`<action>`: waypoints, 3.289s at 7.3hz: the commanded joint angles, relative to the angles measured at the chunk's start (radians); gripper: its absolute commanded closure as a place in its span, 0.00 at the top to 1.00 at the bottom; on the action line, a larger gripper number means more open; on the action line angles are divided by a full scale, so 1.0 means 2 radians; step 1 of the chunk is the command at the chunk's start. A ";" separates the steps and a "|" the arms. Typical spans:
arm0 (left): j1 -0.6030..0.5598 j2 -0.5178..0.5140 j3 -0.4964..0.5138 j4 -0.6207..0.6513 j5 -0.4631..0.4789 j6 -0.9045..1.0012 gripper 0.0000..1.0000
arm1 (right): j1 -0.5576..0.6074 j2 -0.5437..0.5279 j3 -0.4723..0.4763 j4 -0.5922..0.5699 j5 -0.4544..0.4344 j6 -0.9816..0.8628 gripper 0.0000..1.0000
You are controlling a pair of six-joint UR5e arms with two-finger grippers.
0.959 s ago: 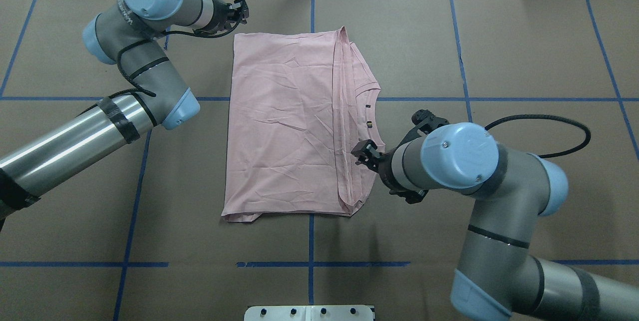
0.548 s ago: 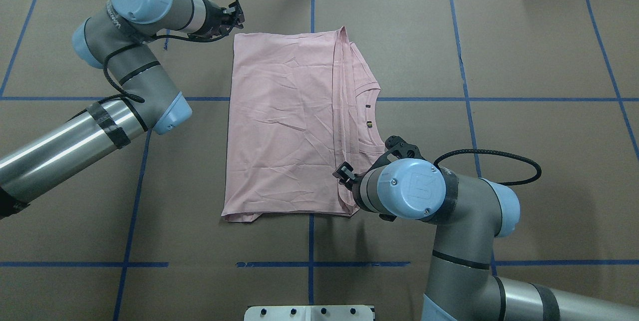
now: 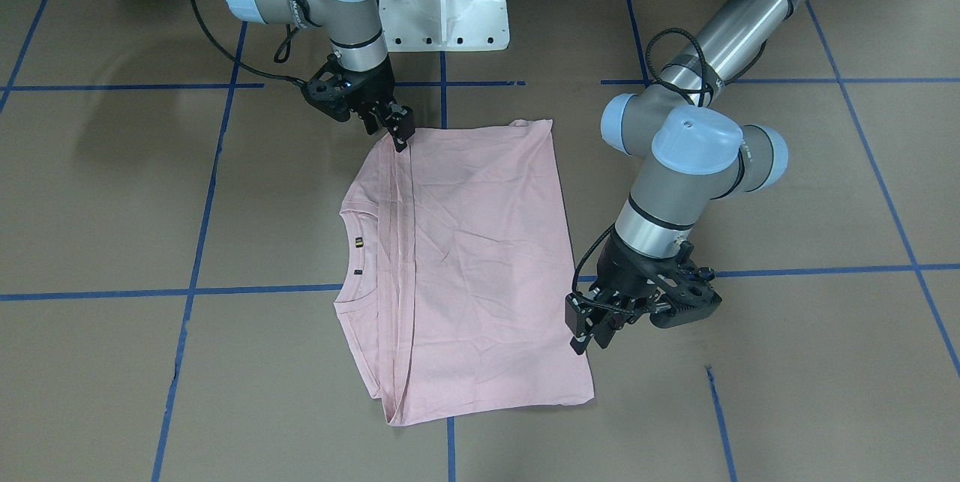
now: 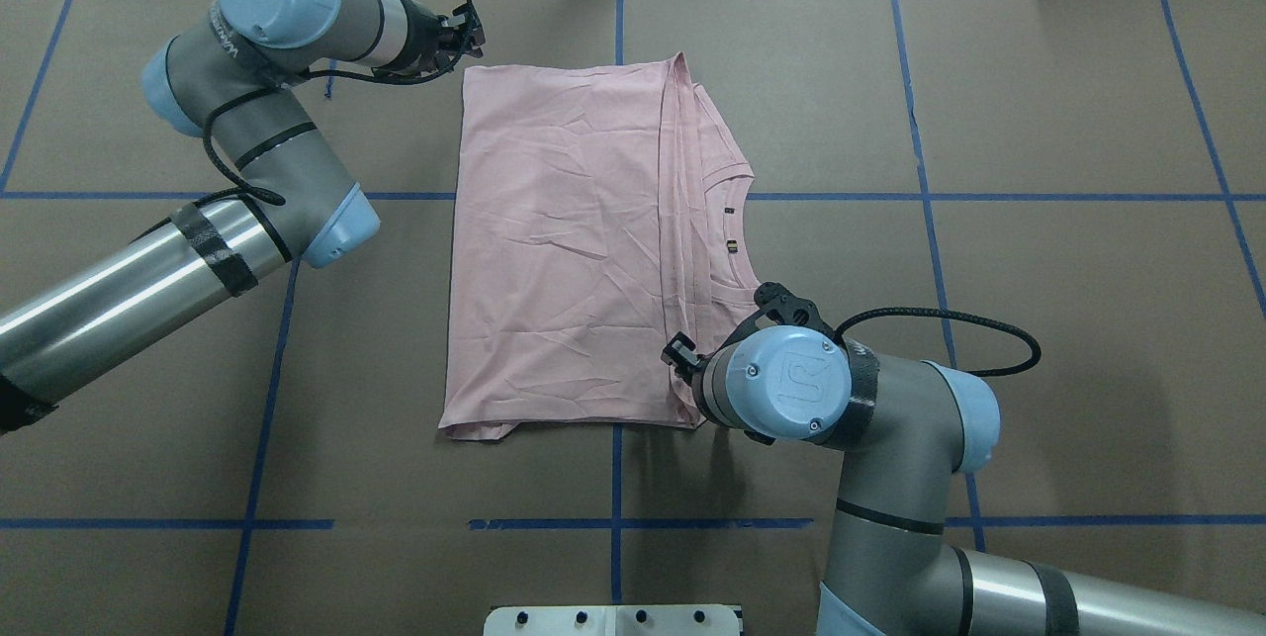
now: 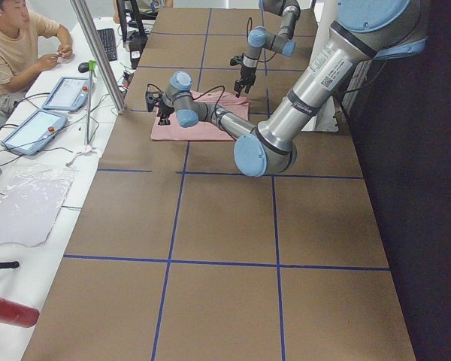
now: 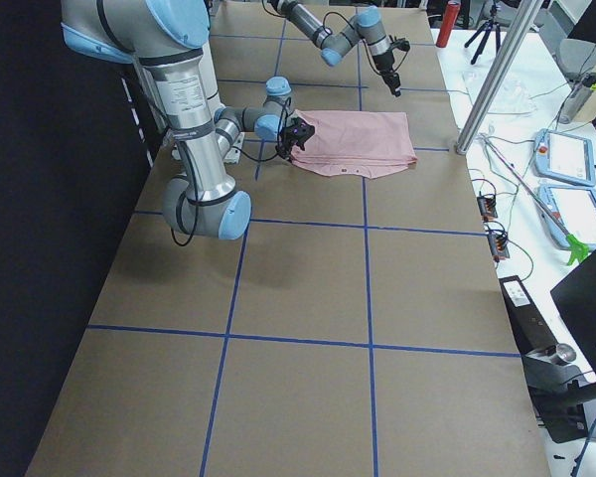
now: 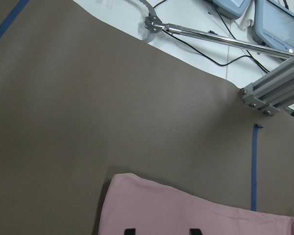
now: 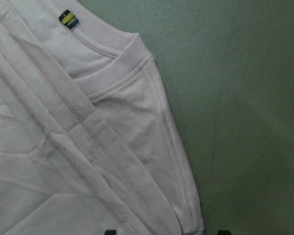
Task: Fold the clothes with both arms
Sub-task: 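Lower the right gripper onto the shirt's side edge nearest the robot, then bring the left gripper to the other corner nearest the robot and grasp both corners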
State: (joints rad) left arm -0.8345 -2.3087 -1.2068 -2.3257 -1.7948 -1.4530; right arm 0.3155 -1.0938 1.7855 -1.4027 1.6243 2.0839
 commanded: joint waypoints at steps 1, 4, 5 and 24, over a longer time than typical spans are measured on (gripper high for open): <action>0.000 0.000 -0.001 0.000 0.000 0.000 0.47 | -0.004 0.001 -0.007 -0.001 0.000 0.002 0.61; -0.001 0.002 -0.002 0.000 0.000 0.000 0.47 | -0.005 0.002 -0.008 -0.001 0.000 0.002 0.15; -0.001 0.016 -0.020 0.000 0.000 0.000 0.47 | -0.004 0.001 -0.008 0.001 0.001 0.000 0.00; 0.263 0.225 -0.335 0.192 0.074 -0.251 0.61 | 0.002 -0.020 0.048 -0.002 0.007 -0.004 0.00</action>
State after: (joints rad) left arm -0.3147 -1.8593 -1.8791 -1.9434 -1.6479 -1.9531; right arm 0.3191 -1.1347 1.8822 -1.4066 1.6383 2.0755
